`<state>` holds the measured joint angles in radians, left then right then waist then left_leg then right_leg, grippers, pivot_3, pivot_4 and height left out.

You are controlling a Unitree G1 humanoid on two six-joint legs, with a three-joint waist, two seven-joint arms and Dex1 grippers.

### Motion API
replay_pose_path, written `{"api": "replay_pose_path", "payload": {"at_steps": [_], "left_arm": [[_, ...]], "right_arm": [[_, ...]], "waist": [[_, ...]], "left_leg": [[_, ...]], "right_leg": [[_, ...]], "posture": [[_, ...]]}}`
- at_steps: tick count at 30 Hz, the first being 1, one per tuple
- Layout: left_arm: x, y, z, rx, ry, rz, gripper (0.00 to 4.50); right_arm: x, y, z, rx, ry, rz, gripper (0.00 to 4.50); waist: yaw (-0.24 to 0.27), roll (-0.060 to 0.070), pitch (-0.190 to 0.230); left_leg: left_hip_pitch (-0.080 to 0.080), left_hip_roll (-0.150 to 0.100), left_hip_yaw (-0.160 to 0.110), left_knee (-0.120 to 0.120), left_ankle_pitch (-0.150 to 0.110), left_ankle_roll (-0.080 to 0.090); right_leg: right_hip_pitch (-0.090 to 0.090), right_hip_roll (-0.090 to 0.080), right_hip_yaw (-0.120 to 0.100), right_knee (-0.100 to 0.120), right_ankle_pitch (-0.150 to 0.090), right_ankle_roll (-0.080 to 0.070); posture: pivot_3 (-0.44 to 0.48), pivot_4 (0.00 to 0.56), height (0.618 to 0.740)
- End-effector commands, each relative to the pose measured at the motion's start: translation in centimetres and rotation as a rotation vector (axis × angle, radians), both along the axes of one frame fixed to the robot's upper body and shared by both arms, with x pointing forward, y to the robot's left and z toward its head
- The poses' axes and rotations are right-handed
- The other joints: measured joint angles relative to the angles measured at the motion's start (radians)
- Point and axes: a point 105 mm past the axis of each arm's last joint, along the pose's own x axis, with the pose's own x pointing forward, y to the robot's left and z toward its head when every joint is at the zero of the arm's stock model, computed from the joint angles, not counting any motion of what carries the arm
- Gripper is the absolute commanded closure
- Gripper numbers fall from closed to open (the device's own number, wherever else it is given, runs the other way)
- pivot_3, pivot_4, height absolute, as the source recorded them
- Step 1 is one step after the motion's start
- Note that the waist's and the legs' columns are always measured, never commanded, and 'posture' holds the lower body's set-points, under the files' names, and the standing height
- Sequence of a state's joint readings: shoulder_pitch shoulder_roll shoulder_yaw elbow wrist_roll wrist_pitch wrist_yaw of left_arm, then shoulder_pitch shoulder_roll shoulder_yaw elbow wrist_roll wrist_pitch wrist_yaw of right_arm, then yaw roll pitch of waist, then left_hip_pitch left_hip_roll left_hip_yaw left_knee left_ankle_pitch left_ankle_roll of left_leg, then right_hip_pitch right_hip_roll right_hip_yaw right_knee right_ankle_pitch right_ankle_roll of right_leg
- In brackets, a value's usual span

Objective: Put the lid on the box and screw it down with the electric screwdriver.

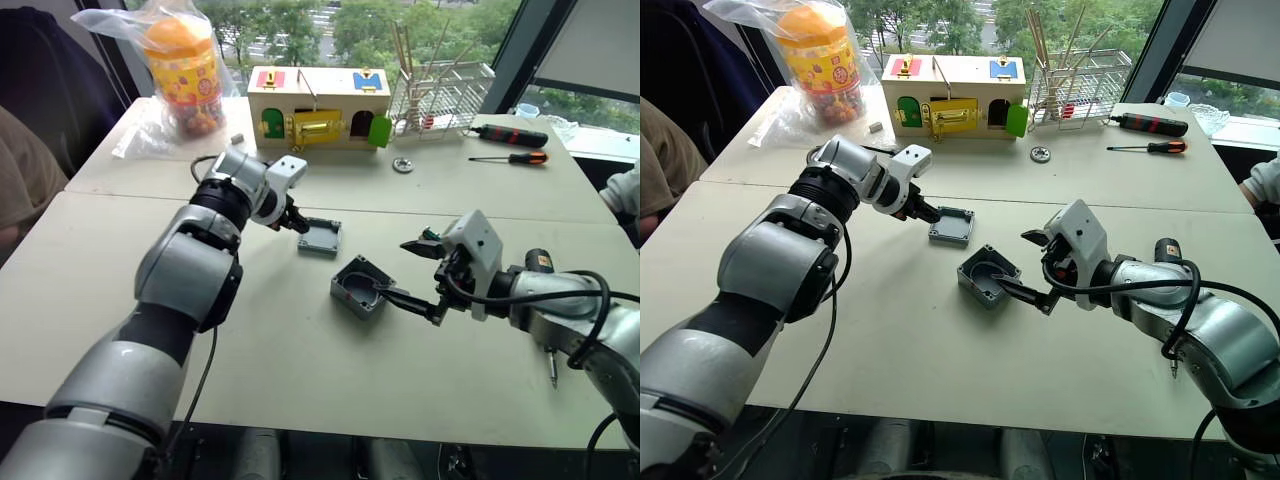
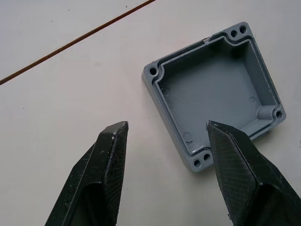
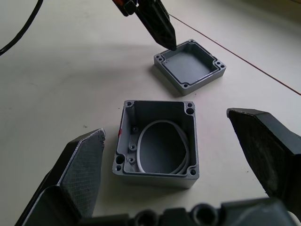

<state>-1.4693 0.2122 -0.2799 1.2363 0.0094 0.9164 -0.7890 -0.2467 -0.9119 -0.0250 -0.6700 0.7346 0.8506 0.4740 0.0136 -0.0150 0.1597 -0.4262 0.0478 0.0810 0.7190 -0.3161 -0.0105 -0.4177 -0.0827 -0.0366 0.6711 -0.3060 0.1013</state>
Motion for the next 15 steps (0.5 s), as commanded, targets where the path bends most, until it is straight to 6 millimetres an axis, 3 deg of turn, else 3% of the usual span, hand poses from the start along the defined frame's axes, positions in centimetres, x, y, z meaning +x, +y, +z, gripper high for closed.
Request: {"api": "replay_pose_path", "payload": {"at_steps": [1,5,8,11,12,15], "left_arm": [[0.5,-0.7,1.1,0.021,-0.059,-0.026,1.81],[0.4,-1.1,-0.4,0.08,-0.063,-0.054,1.81],[0.3,-1.3,-1.2,0.106,-0.057,-0.072,2.67],[0.2,-1.5,-1.4,0.104,-0.052,-0.08,4.17],[0.1,-1.6,-1.4,0.096,-0.048,-0.077,4.45],[0.0,-1.7,-1.4,0.075,-0.038,-0.075,4.45]], "right_arm": [[-0.1,0.0,1.2,0.014,-0.073,-0.015,0.0],[-0.2,-0.2,1.2,0.032,-0.083,-0.042,0.0],[-0.3,-0.3,1.3,0.049,-0.093,-0.064,0.0],[-0.6,-0.7,1.3,0.052,-0.094,-0.086,0.0],[-0.6,-0.9,1.3,0.049,-0.094,-0.094,0.0],[-0.6,-1.6,1.3,0.036,-0.092,-0.115,0.0]], "waist": [[-0.001,0.0,0.0],[0.0,0.0,0.0],[0.0,0.0,0.0],[0.001,0.0,0.0],[0.002,0.0,0.0],[0.001,0.0,0.0]], "left_leg": [[0.0,0.0,0.0,0.0,0.0,0.0],[0.0,0.0,0.0,0.0,0.0,-0.001],[0.0,0.0,0.0,0.0,0.0,-0.001],[0.0,0.0,0.0,0.0,0.0,-0.001],[0.0,0.0,0.0,0.0,0.0,-0.001],[0.0,0.0,0.0,0.0,0.0,-0.001]], "right_leg": [[0.0,0.0,0.0,0.0,0.0,0.0],[0.0,0.0,0.0,0.001,0.0,0.0],[0.0,0.0,0.0,0.001,0.0,0.0],[0.0,0.0,0.0,0.001,0.0,0.0],[0.0,0.0,0.0,0.001,0.0,0.0],[0.0,0.0,0.0,0.001,0.0,0.0]], "posture": [[0.0,0.15,0.708],[0.0,0.15,0.708],[0.0,0.15,0.708],[0.0,0.15,0.708],[0.0,0.15,0.708],[0.0,0.15,0.708]]}}
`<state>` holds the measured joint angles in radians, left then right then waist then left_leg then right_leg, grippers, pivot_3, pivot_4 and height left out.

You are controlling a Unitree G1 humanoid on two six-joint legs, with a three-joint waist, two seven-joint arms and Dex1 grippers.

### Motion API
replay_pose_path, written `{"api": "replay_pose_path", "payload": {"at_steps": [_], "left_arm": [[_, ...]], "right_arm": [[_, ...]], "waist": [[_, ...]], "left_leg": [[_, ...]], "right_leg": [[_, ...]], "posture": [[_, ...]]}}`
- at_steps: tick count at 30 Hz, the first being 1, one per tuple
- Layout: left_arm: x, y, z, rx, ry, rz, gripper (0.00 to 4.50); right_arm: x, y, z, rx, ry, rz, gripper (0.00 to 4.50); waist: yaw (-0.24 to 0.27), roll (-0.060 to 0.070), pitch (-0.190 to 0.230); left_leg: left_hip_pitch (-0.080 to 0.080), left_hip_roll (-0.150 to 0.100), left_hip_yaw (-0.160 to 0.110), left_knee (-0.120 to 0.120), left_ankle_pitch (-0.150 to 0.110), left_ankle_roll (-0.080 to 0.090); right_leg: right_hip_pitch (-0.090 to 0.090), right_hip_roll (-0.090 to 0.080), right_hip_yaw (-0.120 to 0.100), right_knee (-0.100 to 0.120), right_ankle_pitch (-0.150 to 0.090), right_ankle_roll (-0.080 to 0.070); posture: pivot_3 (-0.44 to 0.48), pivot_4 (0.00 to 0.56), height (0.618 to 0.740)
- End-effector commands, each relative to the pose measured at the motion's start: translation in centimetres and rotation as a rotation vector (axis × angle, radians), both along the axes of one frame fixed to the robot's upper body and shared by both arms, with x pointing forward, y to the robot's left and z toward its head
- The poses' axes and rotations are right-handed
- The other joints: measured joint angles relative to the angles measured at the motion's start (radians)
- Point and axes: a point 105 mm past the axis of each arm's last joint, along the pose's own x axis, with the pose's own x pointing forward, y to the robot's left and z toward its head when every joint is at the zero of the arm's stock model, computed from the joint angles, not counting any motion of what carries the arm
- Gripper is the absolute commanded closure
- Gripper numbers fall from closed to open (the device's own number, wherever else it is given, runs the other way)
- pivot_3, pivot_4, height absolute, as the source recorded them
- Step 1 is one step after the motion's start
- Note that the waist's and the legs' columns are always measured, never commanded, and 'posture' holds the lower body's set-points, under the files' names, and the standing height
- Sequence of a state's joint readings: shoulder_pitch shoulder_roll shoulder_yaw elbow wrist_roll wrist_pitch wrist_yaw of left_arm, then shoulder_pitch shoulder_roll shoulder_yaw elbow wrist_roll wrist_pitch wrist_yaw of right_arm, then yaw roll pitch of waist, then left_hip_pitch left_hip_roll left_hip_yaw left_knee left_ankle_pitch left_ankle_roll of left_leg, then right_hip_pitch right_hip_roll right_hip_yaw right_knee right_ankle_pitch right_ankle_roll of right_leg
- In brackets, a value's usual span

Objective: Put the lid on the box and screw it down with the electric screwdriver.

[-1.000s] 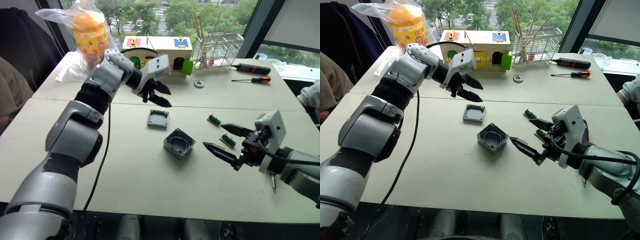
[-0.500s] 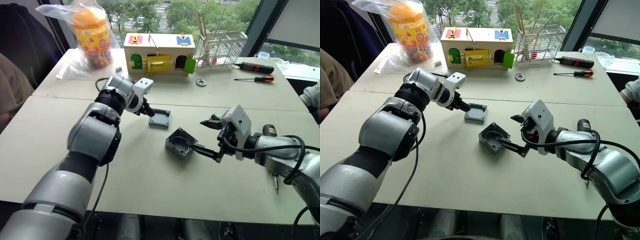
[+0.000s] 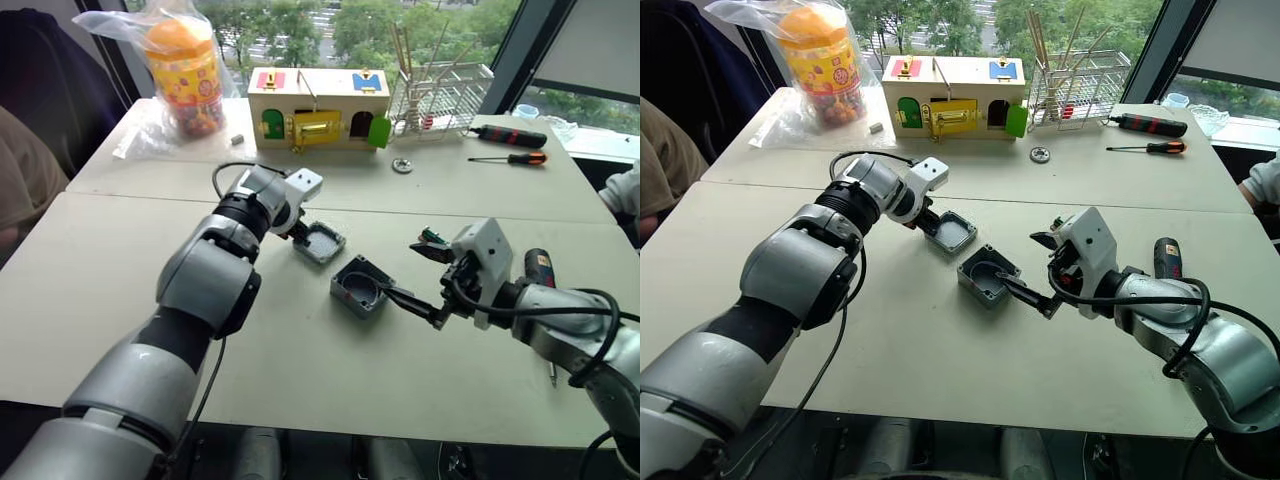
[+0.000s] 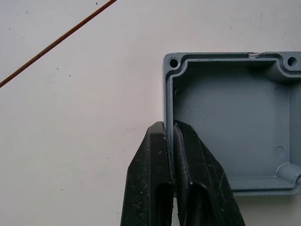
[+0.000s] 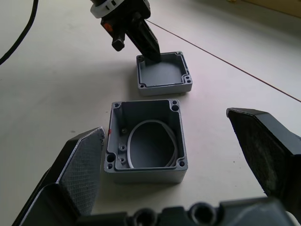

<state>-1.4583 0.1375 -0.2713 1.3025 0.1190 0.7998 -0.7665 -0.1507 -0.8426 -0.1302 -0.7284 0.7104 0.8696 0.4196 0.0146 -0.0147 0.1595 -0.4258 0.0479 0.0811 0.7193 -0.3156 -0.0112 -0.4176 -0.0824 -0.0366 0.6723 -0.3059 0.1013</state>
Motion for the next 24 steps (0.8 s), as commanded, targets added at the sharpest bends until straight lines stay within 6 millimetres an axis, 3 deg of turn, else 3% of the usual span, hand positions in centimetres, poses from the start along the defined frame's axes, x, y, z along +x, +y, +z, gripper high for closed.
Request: {"api": "replay_pose_path", "payload": {"at_steps": [1,5,8,13,17,24], "left_arm": [[-0.1,-0.3,0.4,-0.028,0.007,-0.002,4.45],[0.5,-0.2,1.4,-0.078,-0.044,0.013,4.45],[2.0,0.4,3.9,-0.16,-0.186,0.035,4.45],[3.4,1.4,8.2,-0.331,-0.405,0.075,4.45],[2.9,1.2,9.9,-0.386,-0.534,0.047,4.45],[-0.3,-0.8,11.4,-0.488,-0.67,-0.062,4.45]], "right_arm": [[-0.2,-0.6,1.2,-0.018,-0.053,-0.014,0.0],[0.4,-1.5,2.8,0.068,-0.091,-0.055,0.0],[1.7,-2.3,5.1,0.259,-0.14,-0.124,0.0],[3.8,-1.1,5.3,0.512,-0.053,-0.164,0.0],[5.4,0.6,4.7,0.637,0.041,-0.157,0.0],[8.4,2.7,5.2,0.756,0.137,-0.144,0.0]], "waist": [[0.0,0.0,0.0],[-0.001,0.0,0.0],[-0.003,0.0,0.0],[-0.003,0.0,0.0],[-0.002,0.0,0.0],[-0.004,0.0,0.0]], "left_leg": [[0.0,0.0,0.0,0.0,0.0,0.0],[0.0,0.0,0.0,0.0,0.0,0.0],[0.0,0.0,0.0,0.0,0.0,0.0],[0.0,0.001,0.001,0.0,0.001,-0.001],[-0.001,0.001,0.002,0.0,0.001,-0.002],[-0.001,0.001,0.003,0.0,0.001,-0.002]], "right_leg": [[0.0,0.0,0.0,0.0,0.0,0.0],[0.0,0.0,0.0,0.0,0.0,0.0],[-0.001,0.0,0.0,0.001,0.0,0.0],[-0.005,0.0,0.001,0.009,0.0,0.0],[-0.006,-0.001,0.001,0.01,0.0,0.0],[-0.007,-0.001,0.003,0.011,0.0,0.0]], "posture": [[0.0,0.15,0.708],[0.0,0.15,0.708],[0.0,0.15,0.708],[0.0,0.15,0.708],[0.0,0.15,0.708],[0.0,0.15,0.708]]}}
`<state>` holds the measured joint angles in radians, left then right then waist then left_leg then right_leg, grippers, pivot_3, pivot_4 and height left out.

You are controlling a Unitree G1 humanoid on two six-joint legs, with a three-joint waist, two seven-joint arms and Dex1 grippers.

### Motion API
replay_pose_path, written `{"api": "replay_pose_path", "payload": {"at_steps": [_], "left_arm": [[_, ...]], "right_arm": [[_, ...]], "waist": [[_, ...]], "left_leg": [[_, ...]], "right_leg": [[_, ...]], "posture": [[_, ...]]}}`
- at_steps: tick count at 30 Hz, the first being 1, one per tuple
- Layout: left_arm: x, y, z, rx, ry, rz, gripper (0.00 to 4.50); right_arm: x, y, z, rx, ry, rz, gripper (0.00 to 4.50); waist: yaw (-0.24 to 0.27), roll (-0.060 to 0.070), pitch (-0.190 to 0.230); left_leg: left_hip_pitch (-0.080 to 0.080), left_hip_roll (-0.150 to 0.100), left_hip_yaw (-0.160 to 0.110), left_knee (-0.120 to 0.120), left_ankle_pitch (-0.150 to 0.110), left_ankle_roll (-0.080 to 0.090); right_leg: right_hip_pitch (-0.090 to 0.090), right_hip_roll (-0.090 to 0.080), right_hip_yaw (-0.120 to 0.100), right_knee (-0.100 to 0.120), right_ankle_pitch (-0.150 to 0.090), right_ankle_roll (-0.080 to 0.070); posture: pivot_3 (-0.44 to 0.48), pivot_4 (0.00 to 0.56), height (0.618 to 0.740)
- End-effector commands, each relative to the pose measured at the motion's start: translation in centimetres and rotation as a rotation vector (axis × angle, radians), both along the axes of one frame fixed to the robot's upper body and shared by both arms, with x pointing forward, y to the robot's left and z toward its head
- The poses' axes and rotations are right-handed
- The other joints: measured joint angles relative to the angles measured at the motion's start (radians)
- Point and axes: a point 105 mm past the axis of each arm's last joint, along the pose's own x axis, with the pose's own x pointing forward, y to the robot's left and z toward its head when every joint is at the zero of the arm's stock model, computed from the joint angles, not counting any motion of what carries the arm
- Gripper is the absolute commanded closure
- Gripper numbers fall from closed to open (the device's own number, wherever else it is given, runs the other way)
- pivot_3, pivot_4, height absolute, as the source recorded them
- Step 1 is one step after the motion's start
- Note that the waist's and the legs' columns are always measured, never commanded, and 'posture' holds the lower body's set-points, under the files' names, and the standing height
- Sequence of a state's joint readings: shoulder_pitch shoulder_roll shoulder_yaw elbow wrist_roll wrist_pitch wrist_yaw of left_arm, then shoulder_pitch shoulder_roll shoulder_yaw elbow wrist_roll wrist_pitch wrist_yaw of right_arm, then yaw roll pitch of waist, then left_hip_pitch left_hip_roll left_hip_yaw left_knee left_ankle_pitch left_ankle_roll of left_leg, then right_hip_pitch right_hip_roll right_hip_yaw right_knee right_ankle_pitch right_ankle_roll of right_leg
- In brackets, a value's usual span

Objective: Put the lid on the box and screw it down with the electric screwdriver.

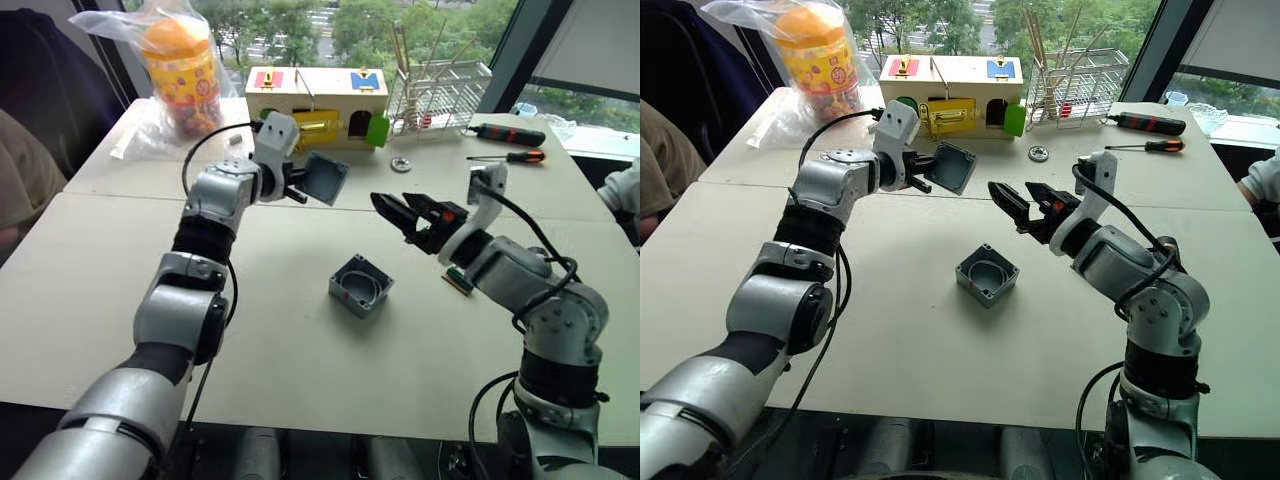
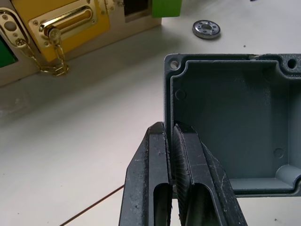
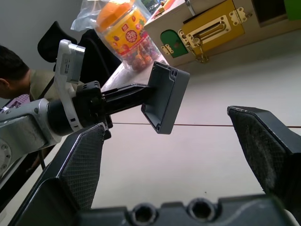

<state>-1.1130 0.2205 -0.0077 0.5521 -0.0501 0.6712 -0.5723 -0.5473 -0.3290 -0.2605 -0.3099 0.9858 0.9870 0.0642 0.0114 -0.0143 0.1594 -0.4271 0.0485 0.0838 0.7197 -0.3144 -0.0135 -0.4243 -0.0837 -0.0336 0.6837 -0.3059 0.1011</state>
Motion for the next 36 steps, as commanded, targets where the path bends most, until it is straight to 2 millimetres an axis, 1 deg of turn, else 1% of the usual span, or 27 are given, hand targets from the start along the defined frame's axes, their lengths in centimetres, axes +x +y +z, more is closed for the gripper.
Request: {"api": "replay_pose_path", "payload": {"at_steps": [1,4,9,15,21,24,26,28,30,31,32,33,36], "left_arm": [[-1.9,-1.7,4.1,-0.072,-0.162,-0.075,4.45],[-2.9,-2.5,4.6,-0.122,-0.181,-0.106,4.45],[-4.0,-3.4,4.4,-0.143,-0.183,-0.143,4.45],[-4.4,-3.8,4.3,-0.153,-0.178,-0.159,4.45],[-4.6,-3.8,4.4,-0.153,-0.178,-0.18,4.45],[-4.6,-3.7,4.3,-0.15,-0.176,-0.178,4.5],[-4.5,-3.6,4.3,-0.148,-0.177,-0.175,4.5],[-4.5,-3.5,4.4,-0.151,-0.176,-0.175,4.5],[-4.5,-3.4,4.4,-0.152,-0.174,-0.175,4.5],[-4.5,-3.4,4.4,-0.151,-0.174,-0.177,4.5],[-4.6,-3.5,4.4,-0.151,-0.174,-0.179,4.5],[-4.7,-3.6,4.4,-0.151,-0.175,-0.186,4.5],[-5.0,-3.9,4.5,-0.163,-0.175,-0.208,4.5]], "right_arm": [[0.6,0.6,1.3,0.043,-0.016,0.035,0.0],[1.1,1.0,1.0,0.039,0.004,0.055,0.0],[1.5,1.1,1.3,0.066,0.008,0.062,0.0],[1.4,0.7,2.0,0.117,0.0,0.072,0.0],[1.3,0.7,1.9,0.124,0.0,0.076,0.0],[1.3,0.5,1.8,0.139,0.002,0.067,0.71],[1.3,0.5,1.8,0.148,-0.001,0.067,1.44],[1.2,0.5,1.9,0.155,-0.006,0.074,2.25],[1.0,0.6,2.0,0.159,-0.009,0.083,3.23],[1.0,0.7,2.0,0.161,-0.01,0.086,3.81],[1.0,0.7,2.0,0.163,-0.011,0.089,4.26],[1.0,0.7,2.0,0.167,-0.011,0.091,4.42],[0.9,0.9,2.0,0.177,-0.011,0.104,4.42]], "waist": [[0.0,0.0,0.0],[0.0,0.0,0.0],[-0.004,0.001,0.0],[-0.004,0.001,0.0],[-0.003,0.001,0.0],[-0.004,0.001,0.0],[-0.004,0.001,0.0],[-0.004,0.001,0.0],[-0.004,0.001,0.0],[-0.004,0.001,0.0],[-0.004,0.001,0.0],[-0.003,0.001,0.0],[-0.004,0.001,0.0]], "left_leg": [[0.0,0.0,0.0,0.0,0.0,0.0],[0.0,0.0,0.0,0.0,0.0,0.0],[0.0,0.0,0.0,0.0,0.0,0.0],[0.0,0.0,0.0,0.0,0.0,0.0],[0.0,0.0,0.0,0.0,0.0,0.0],[0.0,0.0,0.0,0.0,0.0,0.0],[0.0,0.0,0.0,0.0,0.0,0.0],[0.0,0.0,0.0,0.0,0.0,0.0],[0.0,0.0,0.0,0.0,0.0,0.0],[0.0,0.0,0.0,0.0,0.0,0.0],[0.0,0.0,0.0,0.0,0.0,0.0],[0.0,0.0,0.0,0.0,0.0,0.0],[0.0,0.0,0.0,0.0,0.0,0.0]], "right_leg": [[0.0,0.0,0.0,0.0,0.0,0.0],[0.0,0.0,0.0,0.0,0.0,0.0],[0.0,0.0,0.0,0.0,0.0,0.0],[0.0,0.0,0.0,0.0,0.0,0.0],[0.0,0.0,0.0,0.0,0.0,0.0],[0.0,0.0,0.0,0.0,0.0,0.0],[0.0,0.0,0.0,0.0,0.0,0.0],[0.0,0.0,0.0,0.0,0.0,0.0],[0.0,0.0,0.001,0.0,0.0,0.0],[0.0,0.0,0.0,0.0,0.0,0.0],[0.0,0.0,0.001,0.0,0.0,0.0],[0.0,0.0,0.001,0.0,0.0,0.0],[0.0,0.0,0.0,0.0,0.0,0.0]], "posture": [[0.0,0.15,0.708],[0.0,0.15,0.708],[0.0,0.15,0.708],[0.0,0.15,0.708],[0.0,0.15,0.708],[0.0,0.15,0.708],[0.0,0.15,0.708],[0.0,0.15,0.708],[0.0,0.15,0.708],[0.0,0.15,0.708],[0.0,0.15,0.708],[0.0,0.15,0.708],[0.0,0.15,0.708]]}}
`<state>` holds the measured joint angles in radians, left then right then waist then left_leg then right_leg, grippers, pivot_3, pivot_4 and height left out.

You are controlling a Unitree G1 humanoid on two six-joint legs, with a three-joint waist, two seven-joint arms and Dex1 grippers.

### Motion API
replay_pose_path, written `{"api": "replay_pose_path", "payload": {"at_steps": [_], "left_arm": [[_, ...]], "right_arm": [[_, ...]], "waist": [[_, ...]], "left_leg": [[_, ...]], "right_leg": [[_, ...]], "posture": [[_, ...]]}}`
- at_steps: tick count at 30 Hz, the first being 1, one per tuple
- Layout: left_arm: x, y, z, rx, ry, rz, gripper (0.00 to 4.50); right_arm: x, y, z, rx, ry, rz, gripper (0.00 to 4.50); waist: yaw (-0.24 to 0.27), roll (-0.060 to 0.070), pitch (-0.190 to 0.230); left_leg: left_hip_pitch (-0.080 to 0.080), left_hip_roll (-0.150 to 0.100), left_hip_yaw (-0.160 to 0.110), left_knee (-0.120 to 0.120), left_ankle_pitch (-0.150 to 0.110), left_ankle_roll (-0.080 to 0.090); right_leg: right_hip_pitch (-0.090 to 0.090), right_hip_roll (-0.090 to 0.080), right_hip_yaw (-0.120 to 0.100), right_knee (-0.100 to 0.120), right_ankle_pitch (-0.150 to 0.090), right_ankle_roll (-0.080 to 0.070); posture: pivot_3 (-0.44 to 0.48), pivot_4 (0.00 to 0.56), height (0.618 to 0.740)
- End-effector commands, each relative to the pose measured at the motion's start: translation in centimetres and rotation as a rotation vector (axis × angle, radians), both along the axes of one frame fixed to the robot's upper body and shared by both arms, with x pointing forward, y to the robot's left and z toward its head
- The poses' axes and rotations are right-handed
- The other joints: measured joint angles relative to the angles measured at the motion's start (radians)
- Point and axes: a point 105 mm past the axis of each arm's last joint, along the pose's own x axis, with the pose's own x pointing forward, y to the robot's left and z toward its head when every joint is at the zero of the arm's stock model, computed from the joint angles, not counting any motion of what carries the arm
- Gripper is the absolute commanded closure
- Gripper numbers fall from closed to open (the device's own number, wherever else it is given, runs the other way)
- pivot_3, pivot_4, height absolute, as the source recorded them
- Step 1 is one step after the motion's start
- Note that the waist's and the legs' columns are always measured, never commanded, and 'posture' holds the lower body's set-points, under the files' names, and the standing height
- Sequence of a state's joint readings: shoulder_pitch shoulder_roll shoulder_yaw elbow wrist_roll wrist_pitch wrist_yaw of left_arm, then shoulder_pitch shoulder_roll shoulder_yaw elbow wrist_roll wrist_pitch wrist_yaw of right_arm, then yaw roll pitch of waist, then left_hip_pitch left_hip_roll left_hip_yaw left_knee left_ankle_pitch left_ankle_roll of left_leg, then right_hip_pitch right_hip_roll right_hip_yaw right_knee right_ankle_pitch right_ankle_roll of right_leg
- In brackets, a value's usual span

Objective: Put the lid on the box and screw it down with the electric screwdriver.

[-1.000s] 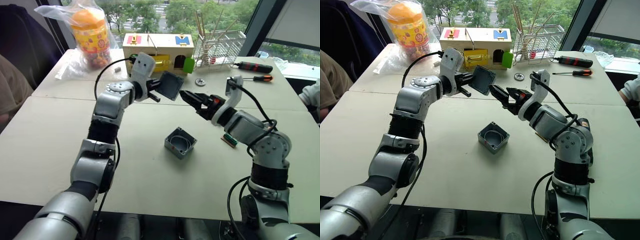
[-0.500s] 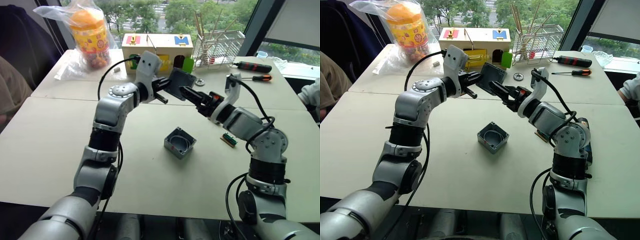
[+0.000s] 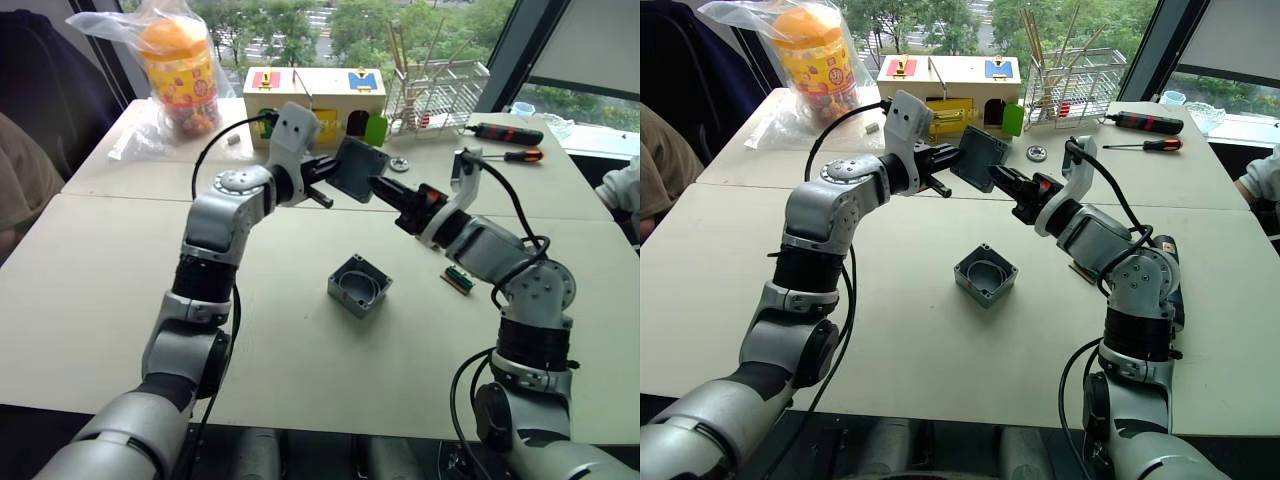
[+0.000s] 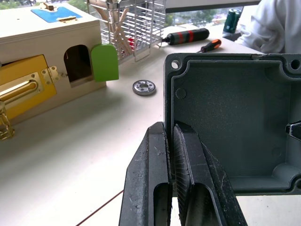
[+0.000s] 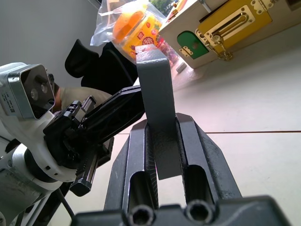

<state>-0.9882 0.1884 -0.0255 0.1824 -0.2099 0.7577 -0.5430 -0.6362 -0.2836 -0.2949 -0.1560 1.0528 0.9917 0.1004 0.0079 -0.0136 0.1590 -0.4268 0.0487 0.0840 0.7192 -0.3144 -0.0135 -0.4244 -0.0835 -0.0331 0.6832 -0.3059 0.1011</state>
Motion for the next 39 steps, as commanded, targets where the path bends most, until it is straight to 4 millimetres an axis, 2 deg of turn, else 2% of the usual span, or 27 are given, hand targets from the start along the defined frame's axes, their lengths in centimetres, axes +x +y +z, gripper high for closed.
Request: {"api": "replay_pose_path", "payload": {"at_steps": [1,4,5,8,13,17,18,20,22,25,29,32,39], "left_arm": [[-1.2,-0.9,1.7,-0.03,-0.061,-0.066,4.5],[-1.3,-0.6,1.5,-0.036,-0.047,-0.07,4.5],[-1.5,-0.5,1.4,-0.04,-0.035,-0.084,3.81],[-1.6,0.3,1.5,-0.07,-0.019,-0.098,2.53],[-2.4,3.1,3.0,-0.194,0.015,-0.103,0.02],[-2.6,6.6,3.9,-0.35,0.04,-0.038,0.02],[-2.2,7.6,3.9,-0.364,0.02,0.023,0.02],[-1.6,8.8,2.7,-0.327,0.067,0.071,0.02],[-1.8,8.7,2.1,-0.325,0.109,0.027,0.02],[-1.8,8.2,1.2,-0.286,0.13,-0.002,0.92],[-2.5,6.6,0.2,-0.238,0.16,-0.115,2.99],[-3.2,5.1,-0.1,-0.194,0.184,-0.227,4.47],[-5.4,1.9,-2.1,-0.056,0.214,-0.485,4.47]], "right_arm": [[-0.5,0.1,1.3,0.04,-0.056,0.016,4.42],[-0.5,0.3,1.3,0.041,-0.06,0.018,4.42],[-0.5,0.3,1.3,0.041,-0.061,0.015,4.42],[-0.4,0.2,1.3,0.037,-0.073,0.003,4.42],[0.0,-1.1,1.7,-0.034,-0.142,-0.092,4.42],[0.1,-3.1,3.0,-0.241,-0.37,-0.261,4.42],[-0.3,-3.1,3.1,-0.342,-0.444,-0.272,4.42],[-1.7,-2.5,2.4,-0.7,-0.688,-0.273,4.42],[-3.2,-2.0,0.8,-0.936,-0.846,-0.221,4.42],[-4.7,-2.2,-1.3,-1.13,-0.998,-0.21,4.42],[-6.9,-1.8,-5.1,-1.383,-1.239,-0.112,4.42],[-7.5,-1.9,-6.7,-1.481,-1.346,-0.102,4.42],[-7.3,-1.9,-8.7,-1.566,-1.46,-0.098,4.42]], "waist": [[0.0,0.0,0.0],[-0.001,0.0,0.0],[0.0,0.0,0.0],[-0.001,0.0,0.0],[-0.005,0.0,0.0],[-0.006,0.0,0.0],[-0.005,0.0,0.0],[-0.002,0.0,0.0],[-0.002,0.0,0.0],[0.002,0.0,0.0],[0.003,0.0,0.0],[0.001,0.0,0.0],[-0.001,0.0,0.0]], "left_leg": [[0.0,0.0,0.0,0.0,0.0,0.0],[0.0,0.0,0.0,0.0,0.0,0.0],[0.0,0.0,0.0,0.0,0.0,0.0],[0.0,0.0,0.0,0.0,0.0,0.0],[0.0,0.0,0.0,-0.001,0.0,0.0],[0.0,0.0,0.0,-0.001,0.0,0.0],[0.0,0.0,0.0,-0.001,0.0,0.0],[0.0,0.0,0.0,-0.001,0.0,0.0],[0.0,-0.001,-0.001,-0.001,0.0,0.0],[0.0,-0.001,0.0,-0.001,0.0,-0.001],[0.001,-0.001,0.0,0.0,0.001,-0.002],[0.001,0.0,0.0,0.0,0.001,-0.002],[0.001,0.0,0.0,0.0,0.002,-0.004]], "right_leg": [[0.0,0.0,0.0,0.0,0.0,0.0],[0.0,0.0,0.0,0.0,0.0,0.0],[0.0,0.0,0.0,0.0,0.0,0.0],[0.0,0.0,0.0,0.0,0.0,0.0],[0.0,0.0,0.0,0.0,0.0,0.0],[0.0,0.0,0.0,-0.001,0.0,0.0],[0.0,0.0,0.0,-0.001,0.0,0.0],[0.0,0.0,0.0,-0.001,0.0,0.0],[0.0,-0.001,0.0,-0.002,0.0,0.0],[0.0,0.0,0.0,-0.003,0.0,0.0],[0.0,-0.001,0.001,-0.002,0.0,0.0],[0.0,0.0,0.001,-0.002,0.0,0.0],[0.0,0.001,0.001,-0.002,0.0,0.0]], "posture": [[0.0,0.15,0.708],[0.0,0.15,0.708],[0.0,0.15,0.708],[0.0,0.15,0.708],[0.0,0.15,0.708],[0.0,0.15,0.708],[0.0,0.15,0.708],[0.0,0.15,0.708],[0.0,0.15,0.708],[0.0,0.15,0.708],[0.0,0.15,0.708],[0.0,0.15,0.708],[0.0,0.15,0.708]]}}
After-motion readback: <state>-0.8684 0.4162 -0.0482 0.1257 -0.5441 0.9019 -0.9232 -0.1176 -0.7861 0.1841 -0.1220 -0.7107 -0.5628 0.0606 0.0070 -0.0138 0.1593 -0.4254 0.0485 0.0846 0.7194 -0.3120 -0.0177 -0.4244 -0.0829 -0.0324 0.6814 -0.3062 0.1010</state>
